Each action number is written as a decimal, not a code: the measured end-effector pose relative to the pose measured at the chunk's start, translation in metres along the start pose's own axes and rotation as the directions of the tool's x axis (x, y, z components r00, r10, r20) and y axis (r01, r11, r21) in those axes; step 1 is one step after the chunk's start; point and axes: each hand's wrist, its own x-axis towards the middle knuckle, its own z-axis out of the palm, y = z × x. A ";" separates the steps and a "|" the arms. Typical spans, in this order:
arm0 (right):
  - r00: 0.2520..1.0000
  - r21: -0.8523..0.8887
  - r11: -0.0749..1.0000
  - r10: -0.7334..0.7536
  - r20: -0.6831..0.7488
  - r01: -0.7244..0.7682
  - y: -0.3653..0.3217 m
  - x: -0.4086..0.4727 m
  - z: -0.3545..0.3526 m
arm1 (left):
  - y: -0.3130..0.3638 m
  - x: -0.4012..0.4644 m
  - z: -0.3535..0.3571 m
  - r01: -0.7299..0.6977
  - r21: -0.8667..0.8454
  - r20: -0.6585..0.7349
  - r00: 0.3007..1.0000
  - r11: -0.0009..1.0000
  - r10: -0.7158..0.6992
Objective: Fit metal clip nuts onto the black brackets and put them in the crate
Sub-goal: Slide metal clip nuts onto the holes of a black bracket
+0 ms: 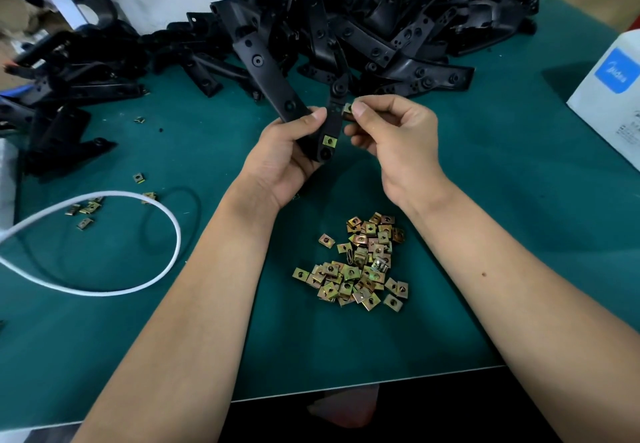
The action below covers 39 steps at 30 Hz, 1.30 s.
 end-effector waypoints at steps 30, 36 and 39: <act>0.996 -0.013 0.996 0.083 -0.009 -0.083 0.001 -0.001 0.001 | -0.006 0.001 0.009 -0.056 0.117 -0.041 0.997 0.992 0.061; 0.983 0.068 0.981 0.185 -0.009 -0.184 0.002 0.004 -0.003 | -0.007 0.003 0.005 -0.043 0.084 -0.074 0.996 0.996 0.049; 0.971 0.172 0.959 0.237 -0.036 -0.227 0.001 0.008 -0.008 | -0.001 0.005 -0.001 -0.049 -0.045 -0.147 0.988 0.998 0.042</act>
